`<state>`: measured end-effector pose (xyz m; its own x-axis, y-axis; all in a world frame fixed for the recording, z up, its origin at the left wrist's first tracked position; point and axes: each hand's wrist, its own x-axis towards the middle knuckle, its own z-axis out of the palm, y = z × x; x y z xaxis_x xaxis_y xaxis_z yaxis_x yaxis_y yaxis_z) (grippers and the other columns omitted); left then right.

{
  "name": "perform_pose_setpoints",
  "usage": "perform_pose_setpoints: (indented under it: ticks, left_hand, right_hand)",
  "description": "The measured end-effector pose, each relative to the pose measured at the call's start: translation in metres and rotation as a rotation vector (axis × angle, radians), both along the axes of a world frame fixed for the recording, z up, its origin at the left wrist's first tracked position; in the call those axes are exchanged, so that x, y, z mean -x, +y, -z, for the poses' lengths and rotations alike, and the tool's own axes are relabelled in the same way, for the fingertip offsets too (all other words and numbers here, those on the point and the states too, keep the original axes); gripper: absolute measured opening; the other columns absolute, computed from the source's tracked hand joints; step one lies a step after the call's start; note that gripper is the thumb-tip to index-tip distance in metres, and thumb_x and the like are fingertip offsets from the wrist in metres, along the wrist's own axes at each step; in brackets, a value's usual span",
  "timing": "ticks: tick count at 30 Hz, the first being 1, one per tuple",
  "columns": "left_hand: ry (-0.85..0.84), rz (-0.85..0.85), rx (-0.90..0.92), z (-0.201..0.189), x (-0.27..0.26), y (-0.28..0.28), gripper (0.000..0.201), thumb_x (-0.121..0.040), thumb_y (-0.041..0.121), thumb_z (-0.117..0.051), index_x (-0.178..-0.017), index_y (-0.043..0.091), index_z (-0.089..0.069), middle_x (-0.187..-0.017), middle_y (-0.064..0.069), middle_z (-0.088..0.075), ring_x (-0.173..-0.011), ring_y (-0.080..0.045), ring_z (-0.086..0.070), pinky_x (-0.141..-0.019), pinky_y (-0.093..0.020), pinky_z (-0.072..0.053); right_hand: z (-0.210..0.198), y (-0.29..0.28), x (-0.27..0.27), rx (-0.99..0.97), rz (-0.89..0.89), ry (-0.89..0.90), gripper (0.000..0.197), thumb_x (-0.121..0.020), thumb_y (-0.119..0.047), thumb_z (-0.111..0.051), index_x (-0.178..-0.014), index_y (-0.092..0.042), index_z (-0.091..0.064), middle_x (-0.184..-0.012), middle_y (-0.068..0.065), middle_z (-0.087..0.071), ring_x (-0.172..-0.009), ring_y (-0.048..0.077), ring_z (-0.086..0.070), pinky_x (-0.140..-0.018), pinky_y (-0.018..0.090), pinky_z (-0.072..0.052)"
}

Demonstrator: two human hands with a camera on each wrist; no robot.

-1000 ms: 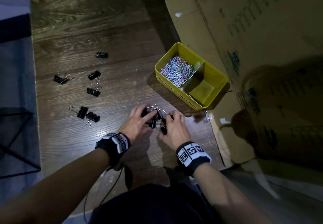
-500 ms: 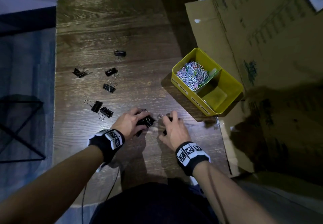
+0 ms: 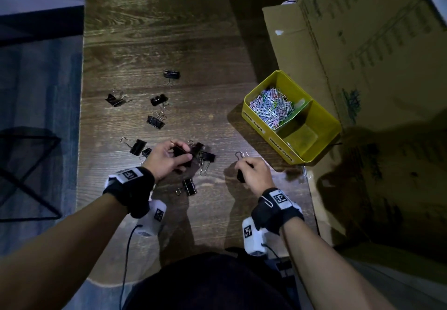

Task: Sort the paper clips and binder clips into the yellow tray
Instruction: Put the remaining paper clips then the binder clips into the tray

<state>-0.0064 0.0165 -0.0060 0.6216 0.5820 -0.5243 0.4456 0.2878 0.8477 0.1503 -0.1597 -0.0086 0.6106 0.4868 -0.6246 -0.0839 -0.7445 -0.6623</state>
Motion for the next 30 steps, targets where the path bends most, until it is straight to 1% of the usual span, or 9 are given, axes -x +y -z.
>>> perform_pose_setpoints:
  ticks: [3,7,10,12,14,17,21,27,30]
  left_hand:
    - [0.004,-0.035,-0.005,-0.001,0.01,0.007,0.021,-0.079,-0.008,-0.063,-0.078,0.012,-0.057,-0.086,-0.002,-0.059,-0.066,-0.011,-0.063,-0.05,-0.025,-0.055]
    - [0.008,-0.111,0.007,-0.005,0.025,0.012,0.028,-0.078,-0.005,-0.064,-0.065,0.018,-0.053,-0.065,0.0,-0.054,-0.055,-0.018,-0.049,-0.048,-0.026,-0.042]
    - [0.08,0.017,-0.117,-0.012,0.037,0.004,0.028,-0.071,0.015,-0.078,-0.065,0.017,-0.051,-0.064,0.001,-0.053,-0.057,-0.012,-0.049,-0.056,-0.025,-0.041]
    - [0.18,0.194,-0.287,-0.015,0.04,-0.007,0.036,-0.063,0.023,-0.084,-0.073,0.016,-0.05,-0.073,0.01,-0.055,-0.065,-0.003,-0.052,-0.062,-0.017,-0.04]
    - [0.264,0.426,-0.472,-0.011,0.043,-0.02,0.046,-0.059,0.037,-0.084,-0.079,0.022,-0.046,-0.091,0.009,-0.052,-0.081,-0.007,-0.051,-0.07,-0.019,-0.042]
    - [0.339,0.669,-0.644,0.002,0.043,-0.039,0.051,-0.061,0.044,-0.08,-0.085,0.028,-0.038,-0.106,0.004,-0.045,-0.085,-0.015,-0.051,-0.069,-0.028,-0.047]
    - [0.318,0.621,-0.705,0.01,0.039,-0.048,0.033,-0.071,0.024,-0.076,-0.092,0.015,-0.052,-0.097,0.002,-0.047,-0.081,-0.02,-0.051,-0.066,-0.025,-0.038]
    - [0.354,0.597,-0.644,0.014,0.032,-0.042,0.041,-0.074,0.013,-0.071,-0.076,0.036,-0.037,-0.084,0.011,-0.051,-0.075,-0.016,-0.054,-0.064,-0.024,-0.041]
    - [0.326,0.628,-0.619,0.018,0.029,-0.039,0.048,-0.075,0.015,-0.072,-0.11,0.038,-0.049,-0.102,0.013,-0.057,-0.088,-0.009,-0.057,-0.078,-0.026,-0.049]
  right_hand:
    - [-0.004,0.003,-0.003,-0.073,-0.004,0.016,0.027,-0.081,-0.017,-0.056,-0.054,-0.016,-0.053,-0.064,-0.001,-0.052,-0.068,0.017,-0.051,-0.069,0.032,-0.039]
    - [-0.005,0.018,0.002,-0.058,-0.162,-0.146,0.031,-0.076,-0.039,-0.068,-0.054,-0.021,-0.057,-0.076,0.005,-0.063,-0.069,0.017,-0.057,-0.077,0.03,-0.048]
    - [-0.016,0.035,0.006,0.019,-0.397,-0.267,0.025,-0.081,-0.044,-0.069,-0.095,-0.023,-0.072,-0.11,0.005,-0.049,-0.095,0.017,-0.052,-0.093,0.027,-0.043]
    - [-0.019,0.048,0.011,0.115,-0.556,-0.35,0.047,-0.084,-0.046,-0.066,-0.126,-0.025,-0.059,-0.128,0.008,-0.036,-0.11,0.029,-0.053,-0.1,0.039,-0.044]
    - [-0.016,0.059,0.019,0.19,-0.639,-0.4,0.054,-0.085,-0.042,-0.065,-0.134,-0.026,-0.048,-0.13,0.012,-0.03,-0.107,0.038,-0.056,-0.095,0.046,-0.048]
    - [-0.012,0.065,0.025,0.223,-0.668,-0.423,0.045,-0.088,-0.036,-0.063,-0.13,-0.023,-0.051,-0.127,0.012,-0.03,-0.1,0.039,-0.058,-0.091,0.048,-0.049]
    - [-0.008,0.06,0.025,0.213,-0.57,-0.403,0.032,-0.091,-0.03,-0.061,-0.118,-0.014,-0.06,-0.133,0.011,-0.03,-0.104,0.037,-0.056,-0.094,0.044,-0.047]
    - [-0.006,0.034,0.008,0.135,-0.329,-0.209,0.022,-0.083,-0.034,-0.07,-0.097,-0.02,-0.061,-0.127,0.006,-0.035,-0.108,0.027,-0.055,-0.091,0.027,-0.04]
    - [-0.014,0.02,0.0,0.006,-0.223,-0.147,0.018,-0.079,-0.031,-0.075,-0.082,-0.025,-0.058,-0.123,0.008,-0.043,-0.115,0.023,-0.05,-0.089,0.021,-0.035]
